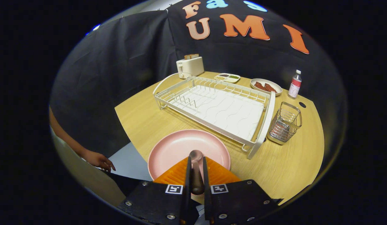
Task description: Take the plate from the dish rack, then take the spoon from the basket and place it into the plate.
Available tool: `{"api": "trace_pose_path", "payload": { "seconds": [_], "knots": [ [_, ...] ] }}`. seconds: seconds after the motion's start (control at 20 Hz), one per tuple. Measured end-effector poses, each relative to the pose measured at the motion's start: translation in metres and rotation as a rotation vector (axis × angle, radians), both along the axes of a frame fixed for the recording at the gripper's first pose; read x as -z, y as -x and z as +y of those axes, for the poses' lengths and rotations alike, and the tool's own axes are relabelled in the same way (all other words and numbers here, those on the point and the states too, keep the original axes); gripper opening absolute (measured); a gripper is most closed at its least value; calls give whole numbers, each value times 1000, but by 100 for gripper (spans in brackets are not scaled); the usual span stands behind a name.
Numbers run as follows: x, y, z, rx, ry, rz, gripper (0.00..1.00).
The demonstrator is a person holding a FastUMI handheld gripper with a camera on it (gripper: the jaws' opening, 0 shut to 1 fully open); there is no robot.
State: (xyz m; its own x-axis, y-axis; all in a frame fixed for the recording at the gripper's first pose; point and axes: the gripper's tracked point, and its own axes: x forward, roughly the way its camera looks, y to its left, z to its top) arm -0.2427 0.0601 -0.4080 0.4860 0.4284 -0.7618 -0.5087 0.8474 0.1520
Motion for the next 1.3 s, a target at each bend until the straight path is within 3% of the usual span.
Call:
{"api": "trace_pose_path", "payload": {
  "seconds": [0.15,0.35,0.5,0.75,0.95,1.1,1.3],
  "knots": [
    [11,1,-7,-10,42,5,18],
    [41,-7,-17,41,84,31,20],
    [37,-20,-23,67,91,10,20],
    [-19,-54,-32,154,38,-87,26],
    [-83,-91,-42,250,-16,-214,38],
    [-134,-116,-53,303,-42,-313,54],
    [-194,-143,-67,359,-62,-441,62]
  ]
}}
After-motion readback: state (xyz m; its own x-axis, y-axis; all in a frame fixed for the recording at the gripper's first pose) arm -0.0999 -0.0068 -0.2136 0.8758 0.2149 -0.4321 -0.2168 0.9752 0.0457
